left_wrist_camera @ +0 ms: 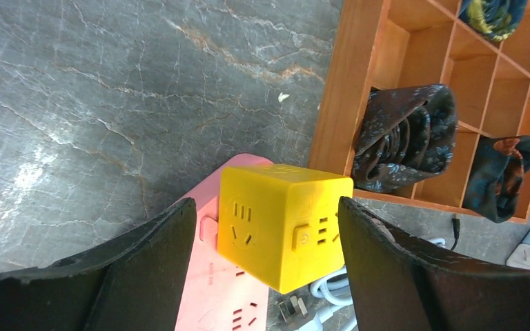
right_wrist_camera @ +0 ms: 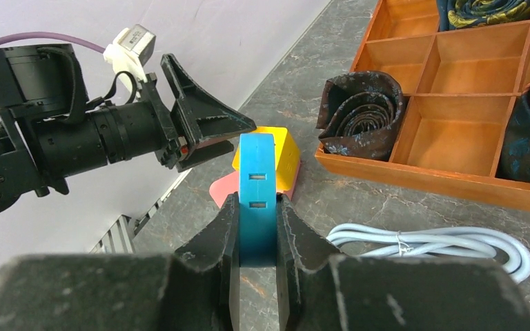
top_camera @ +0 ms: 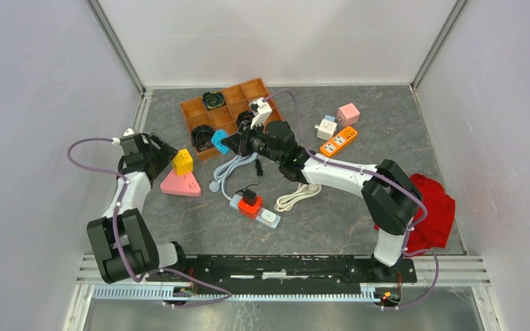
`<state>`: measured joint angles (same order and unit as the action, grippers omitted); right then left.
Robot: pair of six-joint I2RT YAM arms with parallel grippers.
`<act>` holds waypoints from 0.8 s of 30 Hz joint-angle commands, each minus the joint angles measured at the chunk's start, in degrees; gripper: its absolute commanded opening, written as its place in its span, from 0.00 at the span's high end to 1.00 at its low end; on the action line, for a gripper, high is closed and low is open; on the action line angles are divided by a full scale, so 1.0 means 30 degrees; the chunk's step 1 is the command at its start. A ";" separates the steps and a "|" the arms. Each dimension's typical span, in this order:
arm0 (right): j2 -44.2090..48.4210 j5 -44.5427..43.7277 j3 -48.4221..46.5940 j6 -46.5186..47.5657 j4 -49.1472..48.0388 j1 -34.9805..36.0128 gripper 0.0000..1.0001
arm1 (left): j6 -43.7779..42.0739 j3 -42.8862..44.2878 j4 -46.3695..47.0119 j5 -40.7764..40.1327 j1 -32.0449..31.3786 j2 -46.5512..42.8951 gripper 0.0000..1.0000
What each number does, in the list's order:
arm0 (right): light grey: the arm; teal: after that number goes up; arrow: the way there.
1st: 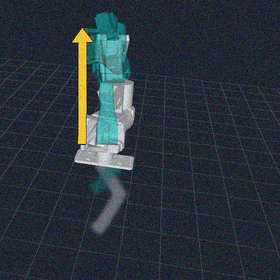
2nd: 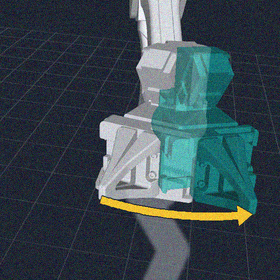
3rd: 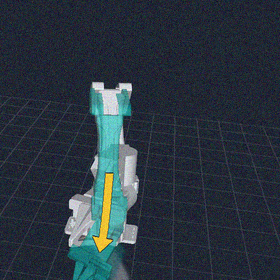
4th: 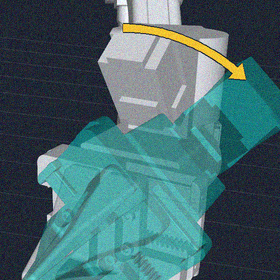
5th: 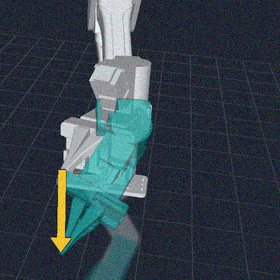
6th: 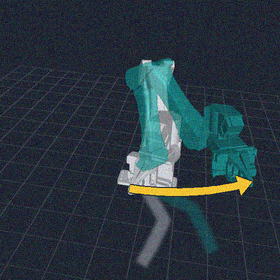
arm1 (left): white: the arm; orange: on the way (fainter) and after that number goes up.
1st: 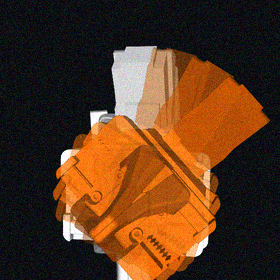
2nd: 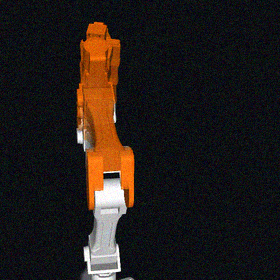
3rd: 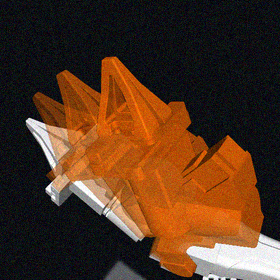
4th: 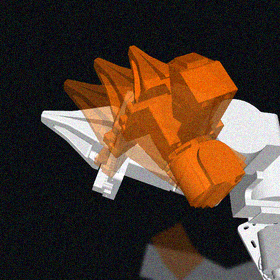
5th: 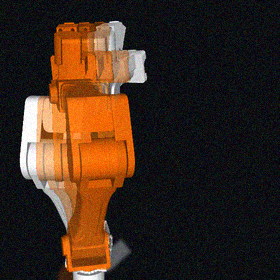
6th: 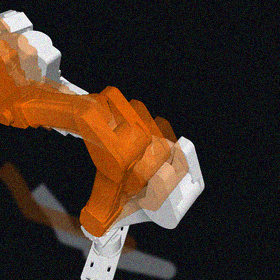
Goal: Insert the plug
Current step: Move the socket to the center of the board.
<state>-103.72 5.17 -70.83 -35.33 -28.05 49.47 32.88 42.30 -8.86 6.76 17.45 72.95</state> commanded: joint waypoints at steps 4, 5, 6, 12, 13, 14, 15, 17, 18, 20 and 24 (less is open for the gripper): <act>-0.1164 -0.0723 -0.2034 0.0452 -0.0385 0.0546 0.99 | -0.0552 0.0357 0.2033 0.2890 0.0321 0.1470 0.23; -0.1387 -0.0781 -0.2245 0.0468 -0.0305 0.0616 0.99 | -0.0432 0.0325 0.2027 0.3156 0.0306 0.1579 0.25; -0.1595 -0.0836 -0.2434 0.0493 -0.0253 0.0689 0.99 | -0.0288 0.0257 0.2014 0.3285 0.0309 0.1615 0.26; -0.2574 -0.1525 -0.3432 0.0750 0.0118 0.1226 0.99 | 0.0701 -0.0784 0.1498 0.3360 0.0306 0.0763 0.42; -0.2729 -0.1603 -0.3582 0.0750 0.0137 0.1302 0.99 | 0.0897 -0.1040 0.1465 0.3431 0.0320 0.0561 0.44; -0.2939 -0.1606 -0.3725 0.0758 0.0174 0.1397 0.99 | 0.1163 -0.1292 0.1486 0.3433 0.0318 0.0320 0.46; -0.3073 -0.1606 -0.3887 0.0761 0.0235 0.1505 1.00 | 0.1488 -0.1539 0.1504 0.3466 0.0314 0.0081 0.48; -0.3361 -0.2305 -0.4136 0.0768 0.0375 0.1714 1.00 | 0.2173 -0.2255 0.1925 0.3725 0.0306 -0.0440 0.51; -0.3462 -0.2444 -0.4284 0.0863 0.0451 0.1828 1.00 | 0.2557 -0.2619 0.2267 0.3942 0.0327 -0.0688 0.52; -0.3745 -0.2771 -0.4632 0.1124 0.0737 0.2032 0.99 | 0.3133 -0.3076 0.2461 0.4332 0.0306 -0.1039 0.53; -0.4190 -0.3515 -0.5133 0.1490 0.0985 0.2334 0.99 | 0.4031 -0.3586 0.2661 0.5224 0.0313 -0.1620 0.56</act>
<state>-115.26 -1.78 -82.43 -32.88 -24.05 55.53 39.24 33.41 -1.52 17.65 18.33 69.84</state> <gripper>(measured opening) 0.214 0.467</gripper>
